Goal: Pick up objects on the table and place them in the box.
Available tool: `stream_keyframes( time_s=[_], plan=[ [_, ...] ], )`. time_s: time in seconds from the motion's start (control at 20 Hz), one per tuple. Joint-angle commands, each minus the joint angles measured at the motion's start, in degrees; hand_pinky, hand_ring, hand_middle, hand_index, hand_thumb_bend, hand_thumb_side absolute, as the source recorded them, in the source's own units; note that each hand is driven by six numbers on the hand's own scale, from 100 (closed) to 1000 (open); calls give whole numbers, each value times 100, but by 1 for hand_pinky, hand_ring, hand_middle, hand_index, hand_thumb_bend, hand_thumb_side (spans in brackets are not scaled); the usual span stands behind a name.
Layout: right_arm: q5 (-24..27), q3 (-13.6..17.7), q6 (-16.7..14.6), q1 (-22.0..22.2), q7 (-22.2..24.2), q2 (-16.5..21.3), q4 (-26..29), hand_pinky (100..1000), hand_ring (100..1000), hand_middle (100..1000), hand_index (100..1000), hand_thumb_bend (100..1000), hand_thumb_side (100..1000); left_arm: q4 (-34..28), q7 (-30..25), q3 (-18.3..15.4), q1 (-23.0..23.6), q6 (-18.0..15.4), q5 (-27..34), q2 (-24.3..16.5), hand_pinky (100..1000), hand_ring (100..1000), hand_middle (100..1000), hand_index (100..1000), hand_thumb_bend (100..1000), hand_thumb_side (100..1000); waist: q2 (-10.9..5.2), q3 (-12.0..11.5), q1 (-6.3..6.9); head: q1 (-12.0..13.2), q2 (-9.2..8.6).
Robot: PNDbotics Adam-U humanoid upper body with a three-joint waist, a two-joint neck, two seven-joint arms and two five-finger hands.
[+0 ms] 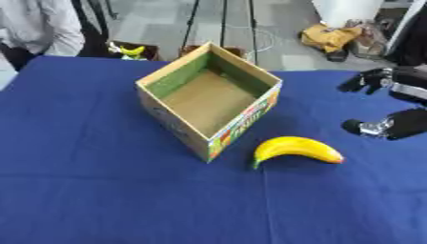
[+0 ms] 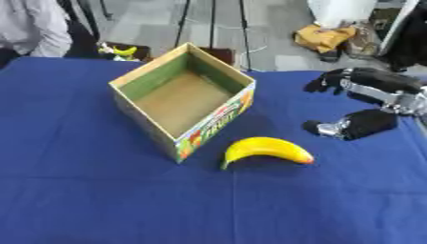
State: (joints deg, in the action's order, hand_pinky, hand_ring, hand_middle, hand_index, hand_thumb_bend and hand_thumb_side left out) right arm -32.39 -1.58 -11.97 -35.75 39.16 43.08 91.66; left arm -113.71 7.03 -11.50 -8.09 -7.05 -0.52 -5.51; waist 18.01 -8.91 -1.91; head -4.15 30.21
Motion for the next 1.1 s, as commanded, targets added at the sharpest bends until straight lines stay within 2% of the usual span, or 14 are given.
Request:
stream_keyframes(
  time_s=[0.05, 0.2, 0.65, 0.85, 1.1],
  plan=[
    [-129, -60, -75, -166, 114, 89, -71, 779, 859, 813, 939, 636, 795, -88, -37, 24, -33, -1, 20, -96, 229, 314, 404, 465, 100, 1000, -113, -15, -2, -37, -10],
    [-211, -128, -106, -262, 139, 33, -248, 776, 858, 806, 933, 623, 772, -88, -52, 32, -42, -2, 19, -95, 229, 314, 404, 465, 100, 1000, -101, -45, -8, -54, -14],
    [-521, -267, -98, -460, 95, -160, -570, 761, 846, 796, 911, 500, 764, -88, -73, 41, -52, 4, 18, -81, 230, 313, 404, 465, 100, 1000, -77, -85, -23, -71, 2],
    [-754, -314, -74, -271, -6, -164, -469, 754, 841, 796, 910, 462, 759, -88, -80, 41, -61, 10, 17, -79, 230, 313, 404, 465, 100, 1000, -74, -84, -29, -70, -13],
    [-1072, -395, -72, -251, -45, -250, -478, 755, 849, 812, 916, 463, 746, -88, -87, 44, -53, 12, 24, -85, 231, 313, 404, 466, 100, 1000, -92, -87, -24, -112, -41]
  ],
)
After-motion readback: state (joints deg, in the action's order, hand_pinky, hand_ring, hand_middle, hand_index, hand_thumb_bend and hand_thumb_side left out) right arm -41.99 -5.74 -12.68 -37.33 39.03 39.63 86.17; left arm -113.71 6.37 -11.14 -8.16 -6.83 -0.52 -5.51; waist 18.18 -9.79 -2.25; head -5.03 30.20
